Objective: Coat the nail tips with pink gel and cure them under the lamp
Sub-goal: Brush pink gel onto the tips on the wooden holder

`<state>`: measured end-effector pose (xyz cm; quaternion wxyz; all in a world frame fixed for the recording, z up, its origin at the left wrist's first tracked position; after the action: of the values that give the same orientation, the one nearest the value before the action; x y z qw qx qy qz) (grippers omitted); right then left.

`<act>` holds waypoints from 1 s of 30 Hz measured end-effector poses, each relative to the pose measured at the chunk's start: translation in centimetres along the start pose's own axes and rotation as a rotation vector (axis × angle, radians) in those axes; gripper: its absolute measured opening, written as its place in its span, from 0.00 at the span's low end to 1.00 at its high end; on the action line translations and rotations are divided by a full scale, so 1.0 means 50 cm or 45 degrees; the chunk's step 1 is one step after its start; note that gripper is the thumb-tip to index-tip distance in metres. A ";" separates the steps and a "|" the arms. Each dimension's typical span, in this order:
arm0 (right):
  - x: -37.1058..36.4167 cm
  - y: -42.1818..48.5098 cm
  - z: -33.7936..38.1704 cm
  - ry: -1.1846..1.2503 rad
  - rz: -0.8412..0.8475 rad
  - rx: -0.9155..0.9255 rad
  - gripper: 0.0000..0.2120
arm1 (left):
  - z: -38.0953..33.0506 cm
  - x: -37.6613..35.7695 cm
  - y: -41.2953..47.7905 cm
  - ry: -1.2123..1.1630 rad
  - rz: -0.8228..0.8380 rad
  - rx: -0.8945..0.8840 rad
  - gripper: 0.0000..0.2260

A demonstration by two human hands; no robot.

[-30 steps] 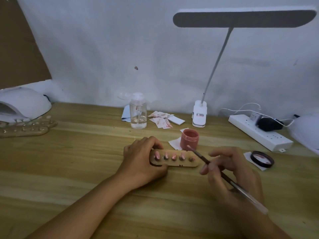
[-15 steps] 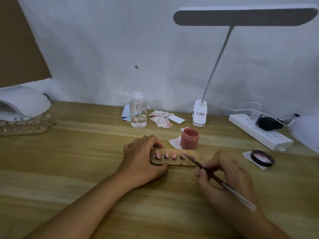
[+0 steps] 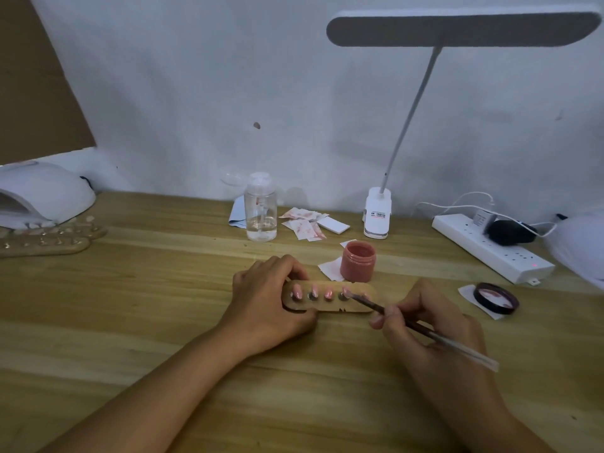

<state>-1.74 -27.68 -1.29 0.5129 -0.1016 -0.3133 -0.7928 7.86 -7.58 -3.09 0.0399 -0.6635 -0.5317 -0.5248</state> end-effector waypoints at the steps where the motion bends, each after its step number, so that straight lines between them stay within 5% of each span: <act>1: 0.000 0.000 -0.002 -0.005 -0.004 -0.003 0.08 | 0.000 0.000 0.000 -0.001 0.002 0.000 0.17; 30: 0.000 -0.007 0.009 -0.126 -0.113 0.134 0.04 | 0.000 -0.001 0.001 0.021 0.001 -0.012 0.17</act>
<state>-2.09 -27.30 -1.07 0.4657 -0.0993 -0.3837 -0.7912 7.89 -7.65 -3.11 0.0412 -0.6596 -0.5285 -0.5328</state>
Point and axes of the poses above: each hand's wrist, its own y-axis towards the middle knuckle, its own x-axis out of the back of the hand, z = x × y, the point moved 1 cm from there along y, towards the middle knuckle, and after that the axes turned 13 degrees about -x, right-handed, at the moved point
